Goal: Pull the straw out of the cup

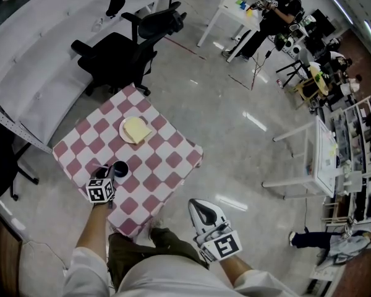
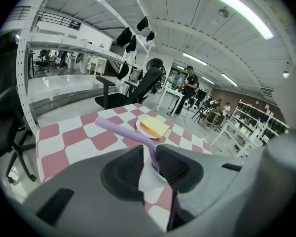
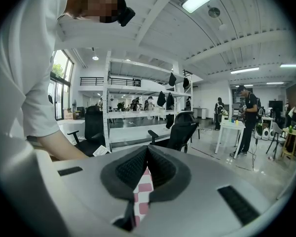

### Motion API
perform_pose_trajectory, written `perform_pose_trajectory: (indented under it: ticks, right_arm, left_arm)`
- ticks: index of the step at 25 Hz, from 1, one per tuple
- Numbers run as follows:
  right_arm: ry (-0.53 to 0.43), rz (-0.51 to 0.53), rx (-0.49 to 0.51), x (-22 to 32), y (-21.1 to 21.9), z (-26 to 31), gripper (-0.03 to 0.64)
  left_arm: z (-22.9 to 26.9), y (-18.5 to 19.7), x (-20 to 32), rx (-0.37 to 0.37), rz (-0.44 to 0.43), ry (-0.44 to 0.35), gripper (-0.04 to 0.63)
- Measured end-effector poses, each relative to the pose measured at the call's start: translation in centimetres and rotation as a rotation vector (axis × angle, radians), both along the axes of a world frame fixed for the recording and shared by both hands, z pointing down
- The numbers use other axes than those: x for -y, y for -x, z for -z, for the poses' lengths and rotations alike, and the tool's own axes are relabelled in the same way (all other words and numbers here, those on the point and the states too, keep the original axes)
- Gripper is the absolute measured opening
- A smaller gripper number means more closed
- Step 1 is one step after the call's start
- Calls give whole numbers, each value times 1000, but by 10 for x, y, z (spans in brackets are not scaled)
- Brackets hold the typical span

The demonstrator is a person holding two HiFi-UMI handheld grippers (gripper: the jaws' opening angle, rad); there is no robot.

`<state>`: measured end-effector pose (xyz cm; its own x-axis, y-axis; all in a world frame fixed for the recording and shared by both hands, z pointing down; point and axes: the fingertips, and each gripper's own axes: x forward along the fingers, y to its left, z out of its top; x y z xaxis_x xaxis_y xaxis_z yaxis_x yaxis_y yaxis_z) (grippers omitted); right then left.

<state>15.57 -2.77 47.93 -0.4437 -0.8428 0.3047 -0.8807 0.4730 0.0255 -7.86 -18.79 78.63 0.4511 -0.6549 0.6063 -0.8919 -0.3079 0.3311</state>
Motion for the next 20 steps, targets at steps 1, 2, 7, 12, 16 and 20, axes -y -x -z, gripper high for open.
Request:
perform_pose_trajectory:
  ticks: [1, 2, 7, 12, 16, 20]
  right_arm:
    - [1, 0, 0, 1, 0, 0, 5]
    - [0, 0, 1, 2, 0, -1, 5]
    - [-3, 1, 5, 4, 1, 0, 5]
    - [-3, -2, 14, 5, 1, -1, 5]
    - [-3, -1, 14, 5, 1, 0, 5]
    - [-8, 1, 19, 7, 3, -1, 5]
  left_arm:
    - [0, 0, 0, 3, -2, 0, 90]
    - [0, -1, 1, 6, -6, -1, 83]
    - [2, -3, 2, 21, -18, -5, 43]
    - [5, -8, 1, 23, -37, -13, 35]
    - [7, -9, 0, 21, -48, -19, 32]
    - [12, -7, 1, 21, -55, -30, 32]
